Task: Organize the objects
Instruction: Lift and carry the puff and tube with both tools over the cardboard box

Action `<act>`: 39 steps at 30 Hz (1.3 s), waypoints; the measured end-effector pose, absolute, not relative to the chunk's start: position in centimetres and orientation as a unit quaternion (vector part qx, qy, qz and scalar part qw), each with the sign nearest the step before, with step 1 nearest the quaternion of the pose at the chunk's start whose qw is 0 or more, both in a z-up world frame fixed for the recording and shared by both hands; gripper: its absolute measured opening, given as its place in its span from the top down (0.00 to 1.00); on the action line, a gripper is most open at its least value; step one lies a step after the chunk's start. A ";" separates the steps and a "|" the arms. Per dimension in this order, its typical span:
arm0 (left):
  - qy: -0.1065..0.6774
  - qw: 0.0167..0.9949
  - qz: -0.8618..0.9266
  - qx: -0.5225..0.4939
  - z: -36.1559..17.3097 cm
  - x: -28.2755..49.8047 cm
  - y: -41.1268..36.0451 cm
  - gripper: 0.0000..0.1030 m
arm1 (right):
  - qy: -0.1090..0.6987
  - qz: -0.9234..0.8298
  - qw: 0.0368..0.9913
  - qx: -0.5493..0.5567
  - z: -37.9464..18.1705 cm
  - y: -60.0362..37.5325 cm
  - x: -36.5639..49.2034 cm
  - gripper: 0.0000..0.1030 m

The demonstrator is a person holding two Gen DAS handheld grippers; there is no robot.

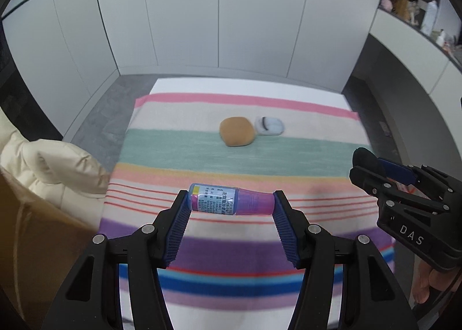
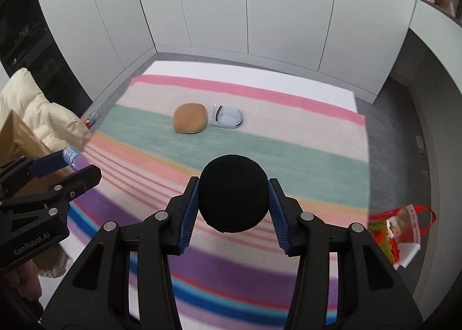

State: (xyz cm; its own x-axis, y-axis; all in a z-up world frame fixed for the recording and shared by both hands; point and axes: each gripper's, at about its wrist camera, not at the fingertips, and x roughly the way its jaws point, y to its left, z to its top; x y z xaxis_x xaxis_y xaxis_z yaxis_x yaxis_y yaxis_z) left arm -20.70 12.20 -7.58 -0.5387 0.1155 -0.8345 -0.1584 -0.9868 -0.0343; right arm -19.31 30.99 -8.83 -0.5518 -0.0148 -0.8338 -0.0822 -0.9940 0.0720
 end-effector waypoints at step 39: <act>-0.031 0.061 0.930 -0.361 2.8 -6.0 0.2 0.44 | -0.042 0.926 -0.046 -0.373 3.9 19.7 -6.3 0.53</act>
State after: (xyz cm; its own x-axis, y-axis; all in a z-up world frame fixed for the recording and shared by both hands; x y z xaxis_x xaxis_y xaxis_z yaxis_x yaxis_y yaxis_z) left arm -6.04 0.19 2.79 -0.7323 0.1358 -0.6673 -0.0909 -0.9906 -0.1018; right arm -6.32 19.71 3.87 -0.7177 -0.0542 -0.6943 0.1168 -0.9922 -0.0432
